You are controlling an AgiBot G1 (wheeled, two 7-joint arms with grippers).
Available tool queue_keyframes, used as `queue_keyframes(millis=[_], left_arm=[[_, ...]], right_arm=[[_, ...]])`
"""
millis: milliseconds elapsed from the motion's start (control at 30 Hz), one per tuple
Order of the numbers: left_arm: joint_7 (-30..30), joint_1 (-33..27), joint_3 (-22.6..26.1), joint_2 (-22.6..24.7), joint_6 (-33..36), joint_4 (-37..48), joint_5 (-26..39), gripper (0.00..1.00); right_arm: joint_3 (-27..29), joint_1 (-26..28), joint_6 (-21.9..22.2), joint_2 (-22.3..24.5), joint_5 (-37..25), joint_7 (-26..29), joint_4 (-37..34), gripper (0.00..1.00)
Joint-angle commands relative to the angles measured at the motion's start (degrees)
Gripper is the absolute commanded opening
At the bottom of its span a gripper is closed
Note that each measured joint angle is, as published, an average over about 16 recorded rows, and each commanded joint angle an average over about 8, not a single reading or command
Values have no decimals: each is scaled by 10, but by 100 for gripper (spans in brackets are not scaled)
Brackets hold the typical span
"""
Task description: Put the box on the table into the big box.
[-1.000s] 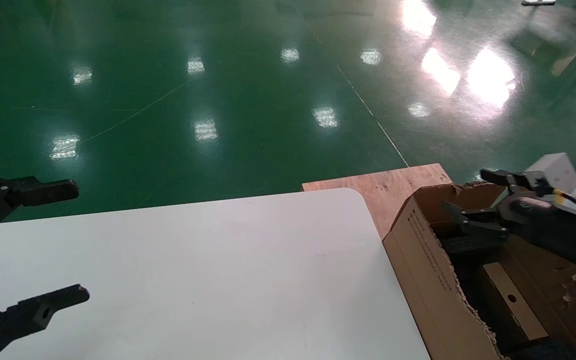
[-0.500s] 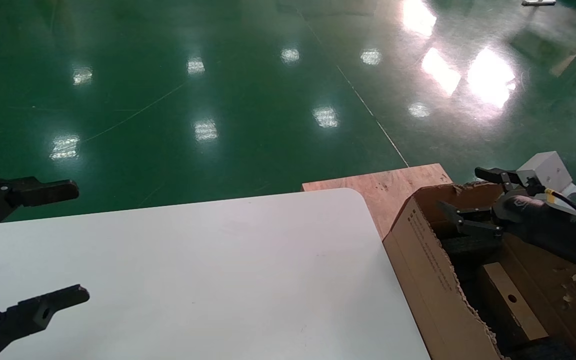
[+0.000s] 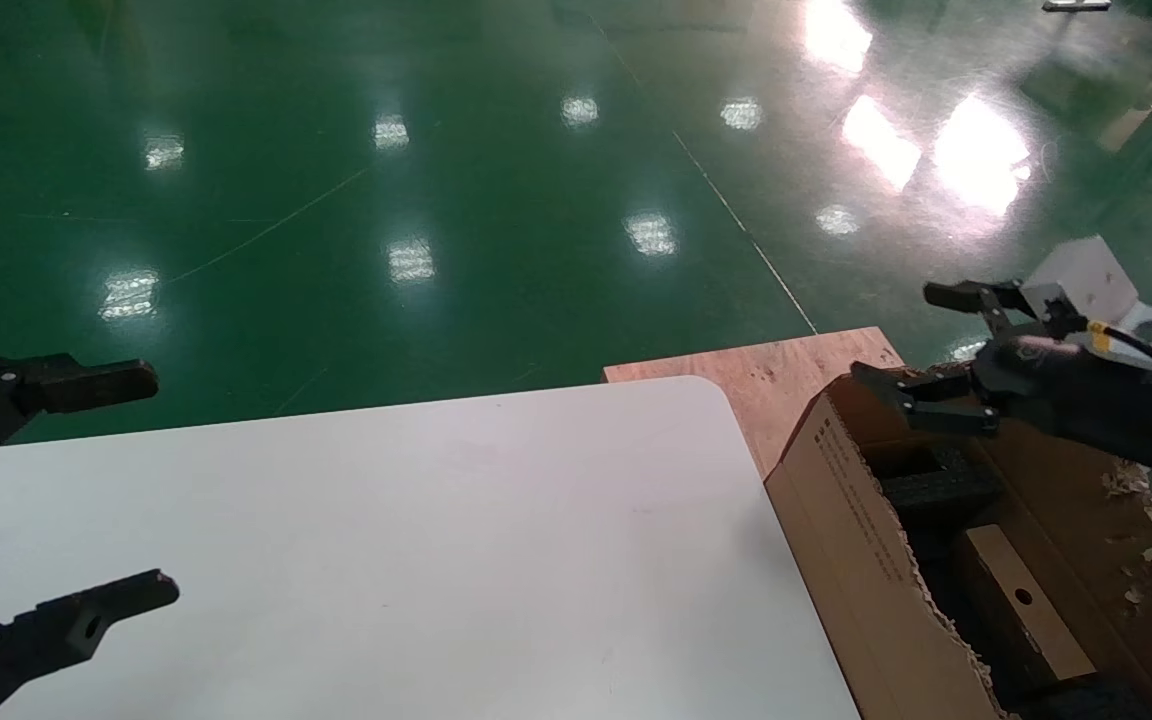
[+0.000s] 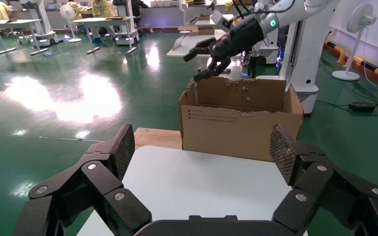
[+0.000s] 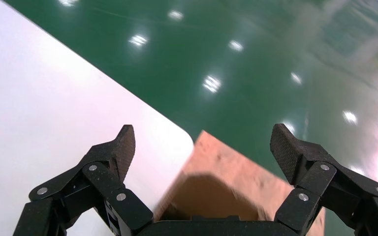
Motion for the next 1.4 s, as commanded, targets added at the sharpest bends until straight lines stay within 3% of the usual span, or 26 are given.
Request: queue_keyframes(millis=[33, 1400], left_arm=[[0, 0, 0, 0, 0, 0, 0, 100], [0, 0, 0, 0, 0, 0, 0, 100]], right_arm=[[47, -33, -19, -15, -8, 9, -1, 100], [1004, -702, -399, -322, -170, 191, -23, 100]])
